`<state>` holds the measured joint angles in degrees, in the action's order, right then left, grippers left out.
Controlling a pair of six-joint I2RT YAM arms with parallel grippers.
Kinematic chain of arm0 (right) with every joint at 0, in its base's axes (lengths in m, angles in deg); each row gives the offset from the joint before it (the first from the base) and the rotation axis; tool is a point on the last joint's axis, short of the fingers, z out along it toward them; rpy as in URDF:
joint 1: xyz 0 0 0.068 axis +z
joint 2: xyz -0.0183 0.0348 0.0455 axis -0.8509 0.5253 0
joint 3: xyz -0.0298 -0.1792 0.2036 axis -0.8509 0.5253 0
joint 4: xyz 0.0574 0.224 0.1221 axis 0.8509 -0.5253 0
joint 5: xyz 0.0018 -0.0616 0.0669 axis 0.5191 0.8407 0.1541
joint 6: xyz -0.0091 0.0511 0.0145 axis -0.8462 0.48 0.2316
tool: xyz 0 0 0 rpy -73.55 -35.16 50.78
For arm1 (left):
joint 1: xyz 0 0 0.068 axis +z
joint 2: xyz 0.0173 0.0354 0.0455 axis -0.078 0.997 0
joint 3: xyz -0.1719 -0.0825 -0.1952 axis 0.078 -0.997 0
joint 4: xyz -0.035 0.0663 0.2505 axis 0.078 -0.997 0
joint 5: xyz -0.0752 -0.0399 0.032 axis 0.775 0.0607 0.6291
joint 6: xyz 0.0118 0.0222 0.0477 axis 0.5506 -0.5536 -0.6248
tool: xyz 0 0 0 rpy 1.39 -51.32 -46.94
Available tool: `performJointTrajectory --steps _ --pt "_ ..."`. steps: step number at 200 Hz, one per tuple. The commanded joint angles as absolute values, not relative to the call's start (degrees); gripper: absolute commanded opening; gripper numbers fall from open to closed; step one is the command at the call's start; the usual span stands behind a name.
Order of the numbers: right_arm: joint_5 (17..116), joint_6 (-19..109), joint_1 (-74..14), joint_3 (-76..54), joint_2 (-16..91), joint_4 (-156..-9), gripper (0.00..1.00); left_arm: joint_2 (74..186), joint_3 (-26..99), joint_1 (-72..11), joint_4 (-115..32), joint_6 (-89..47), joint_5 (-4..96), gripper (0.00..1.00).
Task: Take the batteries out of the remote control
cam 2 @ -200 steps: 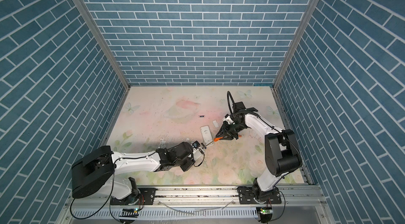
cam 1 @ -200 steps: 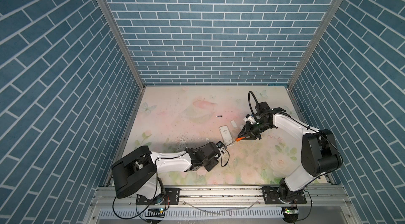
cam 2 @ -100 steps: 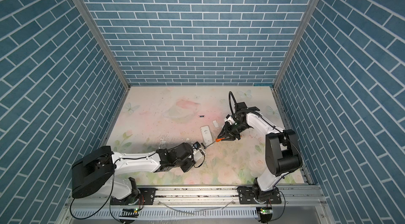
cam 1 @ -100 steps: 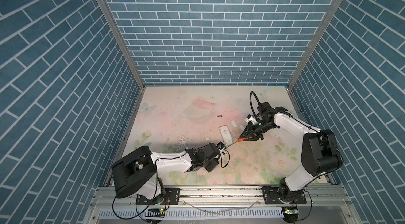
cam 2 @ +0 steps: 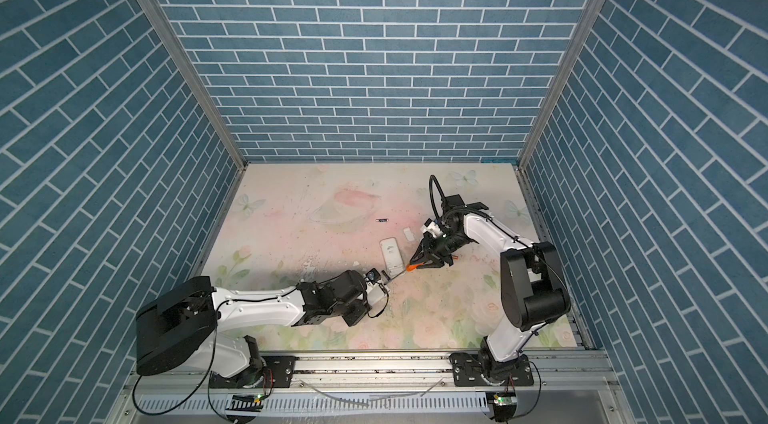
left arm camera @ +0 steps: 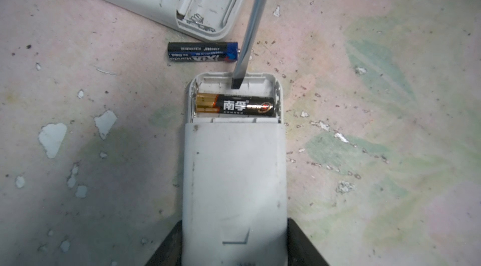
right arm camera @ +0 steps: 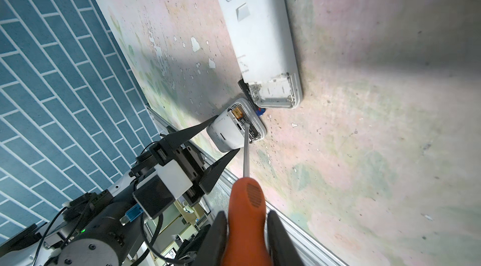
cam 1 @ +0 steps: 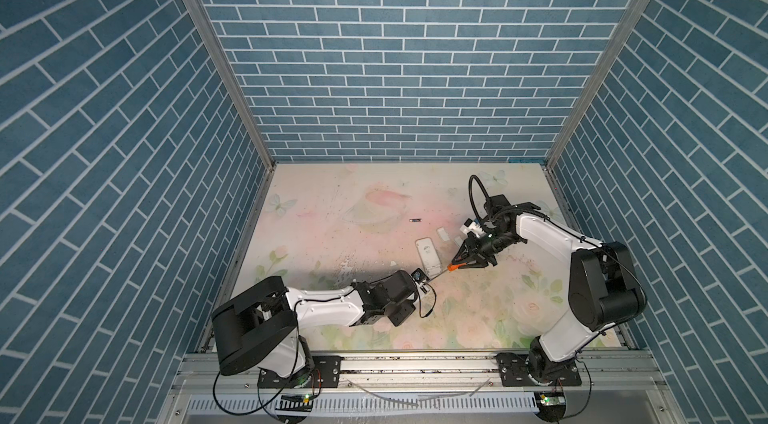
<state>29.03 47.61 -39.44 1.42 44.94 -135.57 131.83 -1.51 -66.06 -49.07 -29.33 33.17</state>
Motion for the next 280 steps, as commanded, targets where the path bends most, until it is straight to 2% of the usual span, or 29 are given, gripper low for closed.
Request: performJointTrajectory --steps 1,138,280 --pt "27.6 43.9 -39.1 -0.2 46.2 -136.0 0.0 133.1 -2.8 -66.8 -51.9 -30.0 33.6 0.57" --pt "23.7 40.7 -39.1 0.1 51.5 -137.7 0.0 134.1 -2.3 -67.0 -52.0 -30.1 32.8 0.56" --pt "24.6 40.0 -39.1 -0.2 46.1 -140.7 0.0 136.7 -1.2 -67.1 -52.9 -26.8 30.4 0.56"
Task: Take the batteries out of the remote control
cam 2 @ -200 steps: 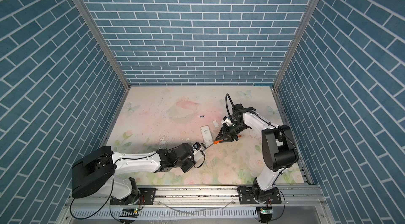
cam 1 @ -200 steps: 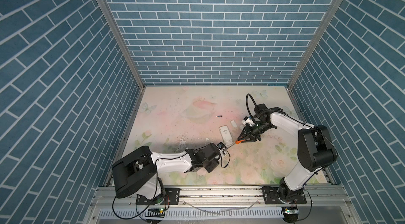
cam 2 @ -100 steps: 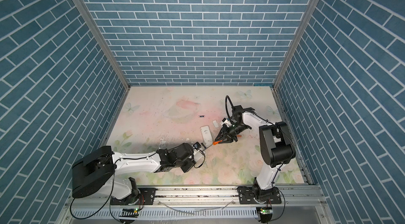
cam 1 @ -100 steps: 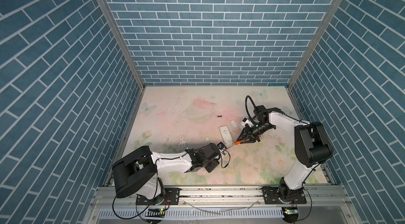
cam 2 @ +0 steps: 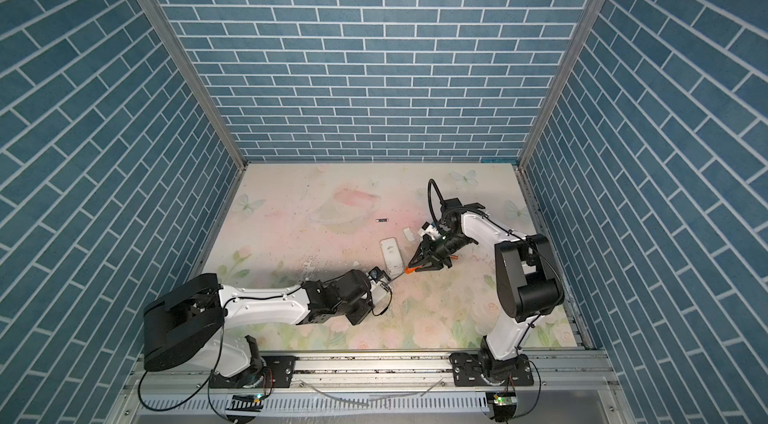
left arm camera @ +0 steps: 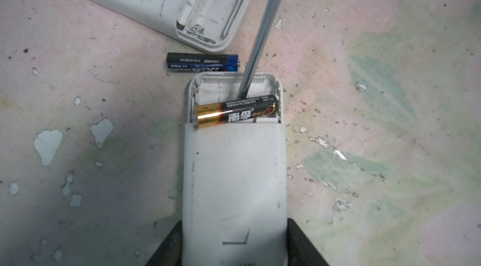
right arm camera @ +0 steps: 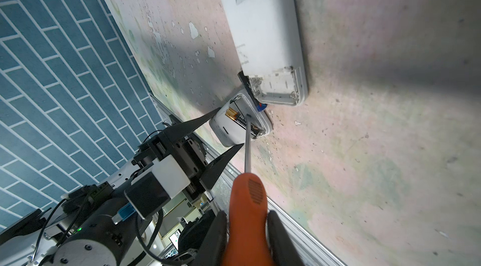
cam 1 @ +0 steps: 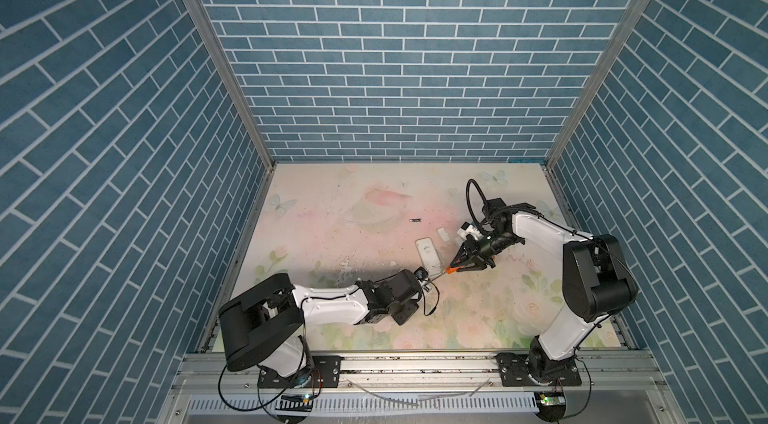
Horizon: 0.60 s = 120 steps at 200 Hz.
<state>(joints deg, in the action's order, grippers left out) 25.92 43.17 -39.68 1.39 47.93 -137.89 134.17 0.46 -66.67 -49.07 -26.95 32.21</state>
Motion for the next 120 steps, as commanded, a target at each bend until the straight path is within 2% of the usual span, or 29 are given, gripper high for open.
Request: performJointTrajectory --steps 1,120 --pt "24.5 40.0 -39.1 -0.3 46.1 -140.7 0.0 136.7 -1.3 -67.0 -53.0 -26.8 30.4 0.56" --pt "25.1 39.3 -39.1 -1.1 44.0 -142.6 0.0 137.5 -1.2 -66.9 -52.8 -25.4 29.1 0.56"
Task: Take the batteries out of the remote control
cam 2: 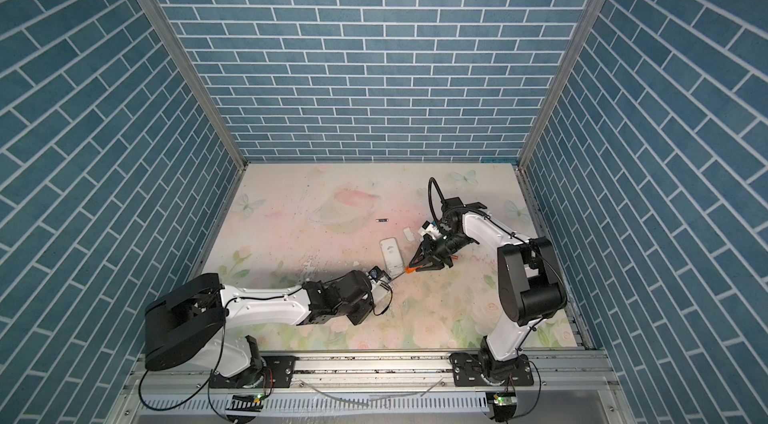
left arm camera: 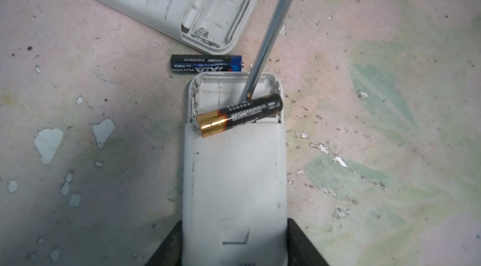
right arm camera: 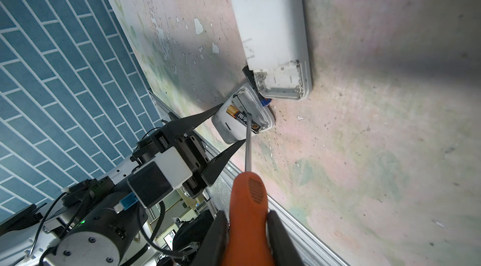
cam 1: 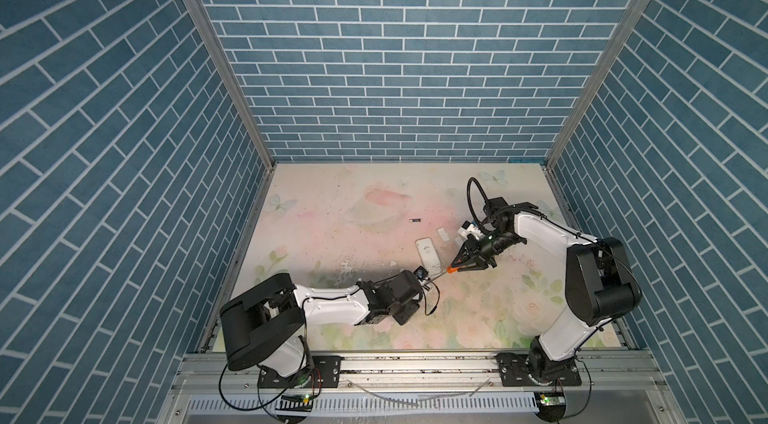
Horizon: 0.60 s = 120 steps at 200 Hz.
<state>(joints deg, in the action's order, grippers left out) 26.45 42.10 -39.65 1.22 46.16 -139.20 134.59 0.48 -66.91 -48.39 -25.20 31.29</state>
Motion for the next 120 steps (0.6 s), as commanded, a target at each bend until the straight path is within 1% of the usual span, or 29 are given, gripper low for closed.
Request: performJointTrajectory --steps 1,120 --pt "25.1 39.3 -39.1 -1.0 44.0 -142.6 0.0 137.5 -1.3 -66.9 -52.8 -25.4 29.2 0.56" --pt "25.5 40.5 -38.7 1.9 40.8 -142.2 0.0 137.6 -1.8 -66.0 -51.9 -23.8 29.4 0.56"
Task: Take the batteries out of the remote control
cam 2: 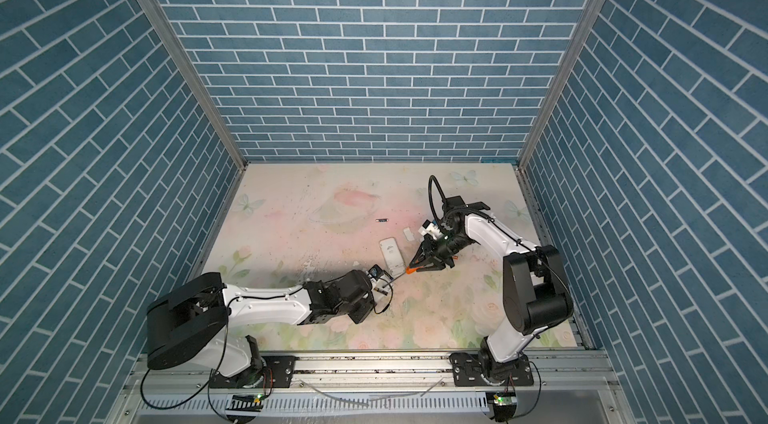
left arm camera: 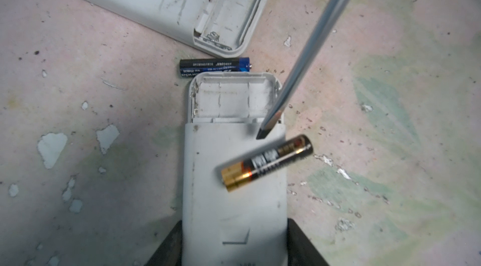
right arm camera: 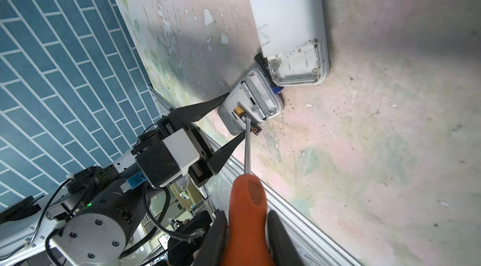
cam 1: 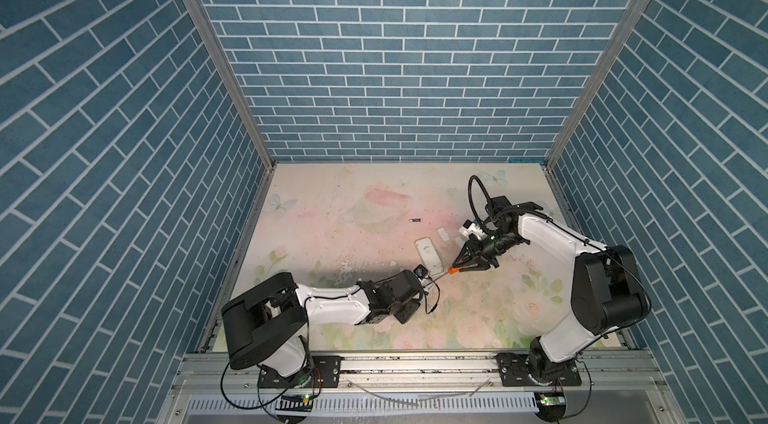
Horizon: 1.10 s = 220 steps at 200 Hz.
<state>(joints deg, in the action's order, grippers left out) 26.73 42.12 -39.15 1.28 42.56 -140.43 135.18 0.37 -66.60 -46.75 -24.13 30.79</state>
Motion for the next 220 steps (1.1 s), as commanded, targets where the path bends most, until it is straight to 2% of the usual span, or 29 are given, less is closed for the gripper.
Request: performJointTrajectory --steps 1,139,220 --pt "25.5 40.6 -38.7 1.9 40.8 -142.2 0.0 137.6 -1.8 -66.0 -51.9 -23.8 29.4 0.56" --pt "30.8 44.7 -38.8 1.7 32.7 -140.2 0.0 134.9 -2.6 -65.5 -57.3 -16.0 26.6 0.57" --pt "39.5 51.2 -43.2 5.4 27.7 -129.9 0.0 132.5 -2.6 -64.6 -62.2 -7.5 24.1 0.65"
